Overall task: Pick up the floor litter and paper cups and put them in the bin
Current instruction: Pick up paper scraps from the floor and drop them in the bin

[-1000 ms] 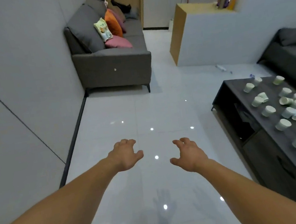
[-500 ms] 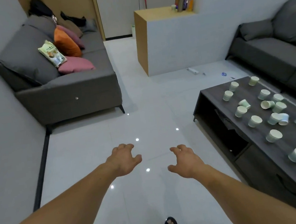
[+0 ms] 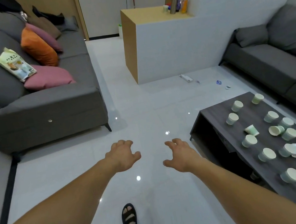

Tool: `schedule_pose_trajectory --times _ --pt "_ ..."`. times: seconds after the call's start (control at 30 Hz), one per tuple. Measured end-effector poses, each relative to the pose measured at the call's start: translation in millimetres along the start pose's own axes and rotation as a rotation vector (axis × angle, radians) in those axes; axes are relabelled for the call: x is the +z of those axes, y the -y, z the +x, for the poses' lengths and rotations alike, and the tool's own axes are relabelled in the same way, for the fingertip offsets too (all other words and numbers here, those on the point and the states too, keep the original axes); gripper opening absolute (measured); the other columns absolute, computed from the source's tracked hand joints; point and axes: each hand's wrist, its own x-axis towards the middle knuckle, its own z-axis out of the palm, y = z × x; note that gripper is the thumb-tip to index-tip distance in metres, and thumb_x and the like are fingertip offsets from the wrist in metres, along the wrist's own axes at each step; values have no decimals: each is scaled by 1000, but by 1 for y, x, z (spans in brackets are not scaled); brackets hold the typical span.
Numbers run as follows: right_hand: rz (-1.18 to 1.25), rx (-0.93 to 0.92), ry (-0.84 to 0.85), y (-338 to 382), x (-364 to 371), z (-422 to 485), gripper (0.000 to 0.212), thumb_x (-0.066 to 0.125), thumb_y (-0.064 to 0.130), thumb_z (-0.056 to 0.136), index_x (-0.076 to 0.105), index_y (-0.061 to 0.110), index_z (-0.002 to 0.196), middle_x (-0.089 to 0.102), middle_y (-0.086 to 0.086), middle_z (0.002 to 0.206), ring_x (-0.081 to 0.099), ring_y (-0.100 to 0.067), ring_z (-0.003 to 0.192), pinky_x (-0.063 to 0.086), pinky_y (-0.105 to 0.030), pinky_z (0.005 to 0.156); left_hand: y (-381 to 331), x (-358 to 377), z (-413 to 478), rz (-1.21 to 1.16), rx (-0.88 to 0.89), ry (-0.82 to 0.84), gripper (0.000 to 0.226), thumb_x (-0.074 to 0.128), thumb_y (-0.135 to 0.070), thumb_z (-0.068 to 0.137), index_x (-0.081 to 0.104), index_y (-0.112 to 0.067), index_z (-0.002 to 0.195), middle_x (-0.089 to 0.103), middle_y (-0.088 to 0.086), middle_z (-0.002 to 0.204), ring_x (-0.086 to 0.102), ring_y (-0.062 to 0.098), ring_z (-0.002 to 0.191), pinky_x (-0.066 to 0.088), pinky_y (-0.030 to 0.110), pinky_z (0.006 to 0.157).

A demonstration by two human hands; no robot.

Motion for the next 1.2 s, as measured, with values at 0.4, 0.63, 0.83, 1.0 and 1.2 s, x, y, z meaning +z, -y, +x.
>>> schedule_pose_trajectory --times 0.4,0.63,0.83,1.0,1.2 --pt "101 178 -36 -46 -109 196 79 59 51 88 20 26 153 16 -2 159 21 -25 143 35 -41 109 -69 -107 251 103 166 107 67 44 -50 92 28 -19 148 31 6 150 28 28 137 33 46 109" --pt "128 181 -87 -126 -193 333 79 59 50 89 21 25 153 16 -4 159 22 -25 142 35 -41 110 -160 -149 401 129 203 88 67 45 -50 91 28 -20 148 30 5 151 26 27 138 33 45 109" --pt "134 194 -92 -194 -272 422 77 58 48 89 22 25 152 15 -4 159 21 -26 143 34 -42 111 -238 -189 511 126 226 66 67 45 -51 91 28 -20 148 30 5 151 27 27 138 34 46 108" --pt "153 242 -79 -244 -313 487 76 59 49 89 23 27 152 17 -4 157 22 -25 141 35 -40 109 -285 -211 598 161 253 107 68 45 -52 92 27 -19 148 29 7 152 26 29 139 33 47 109" --pt "169 345 -93 -310 -370 594 77 59 49 88 23 26 152 16 -4 158 22 -26 142 33 -40 109 -355 -238 738 177 344 156 68 45 -51 92 26 -19 149 28 7 152 26 29 138 33 46 109"
